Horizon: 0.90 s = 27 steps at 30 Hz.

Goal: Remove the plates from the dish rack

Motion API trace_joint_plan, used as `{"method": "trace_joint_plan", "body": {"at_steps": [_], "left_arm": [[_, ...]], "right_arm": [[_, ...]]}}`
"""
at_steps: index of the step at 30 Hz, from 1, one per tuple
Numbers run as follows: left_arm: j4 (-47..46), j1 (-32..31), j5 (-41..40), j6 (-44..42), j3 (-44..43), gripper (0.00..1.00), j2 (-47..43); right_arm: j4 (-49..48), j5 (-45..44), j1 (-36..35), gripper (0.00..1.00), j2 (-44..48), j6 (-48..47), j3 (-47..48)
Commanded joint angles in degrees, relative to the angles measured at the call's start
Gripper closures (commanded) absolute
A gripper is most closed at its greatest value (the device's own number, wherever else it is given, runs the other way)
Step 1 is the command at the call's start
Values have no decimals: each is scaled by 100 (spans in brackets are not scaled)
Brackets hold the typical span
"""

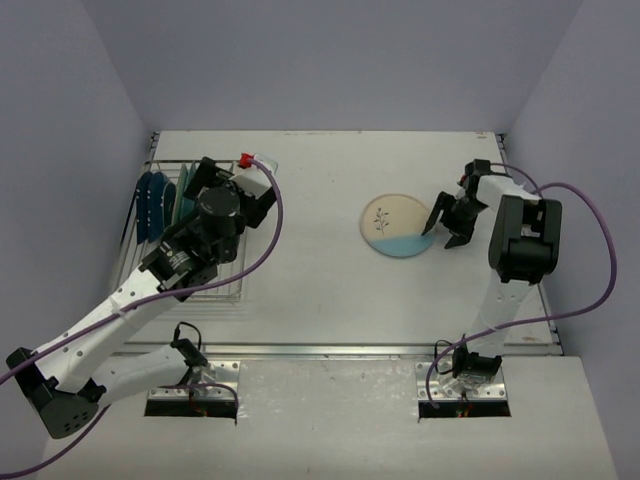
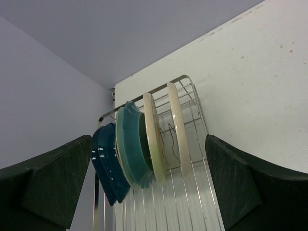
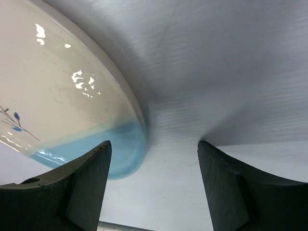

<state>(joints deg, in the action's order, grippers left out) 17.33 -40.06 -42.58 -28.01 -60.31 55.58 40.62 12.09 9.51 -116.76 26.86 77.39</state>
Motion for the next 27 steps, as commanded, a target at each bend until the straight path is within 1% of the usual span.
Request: {"method": "trace_joint_plan", "body": {"at_steps": [1,3,4,7,10,12,15,18,21,23,27], "left_arm": [[322,98,51,442,-430,0,145],[854,103,458,765,-662,0,356],[975,105,507,908,-724,0,397],[1453,153,999,1552,-1031,1,873],[2015,236,1376,2123,-1402,4,1381],[2225,432,1573,2405,-1579,7,1695],[2458,664,1501,2648,-1810,8,2117],[2532,965,1351,2742,-1949,14,2458],[2504,1151,1201,2778,-1889,15,2574],[2465,1263,1131,2887,-1800,16,2617],[2208,1505,1018,2827,-1562,18,2645]], "right_arm": [[30,-359,-47,27,600,-447,-45],[-122,-73,-177,22,1519,-702,-116],[-156,-42,-207,17,1644,-829,-106],[-281,-82,-458,2,2739,-1162,-104],[-462,-155,-547,1,3384,-1321,-258],[-587,-290,-606,1,3864,-1413,-481],[-770,-356,-632,1,4384,-1511,-819],[-995,-380,-746,1,4832,-1658,-1203],[-1134,-477,-1034,1,5050,-1765,-1498],[-1144,-556,-1202,1,5074,-1824,-1584],[-1186,-598,-1514,1,5063,-1864,-1695]]}}
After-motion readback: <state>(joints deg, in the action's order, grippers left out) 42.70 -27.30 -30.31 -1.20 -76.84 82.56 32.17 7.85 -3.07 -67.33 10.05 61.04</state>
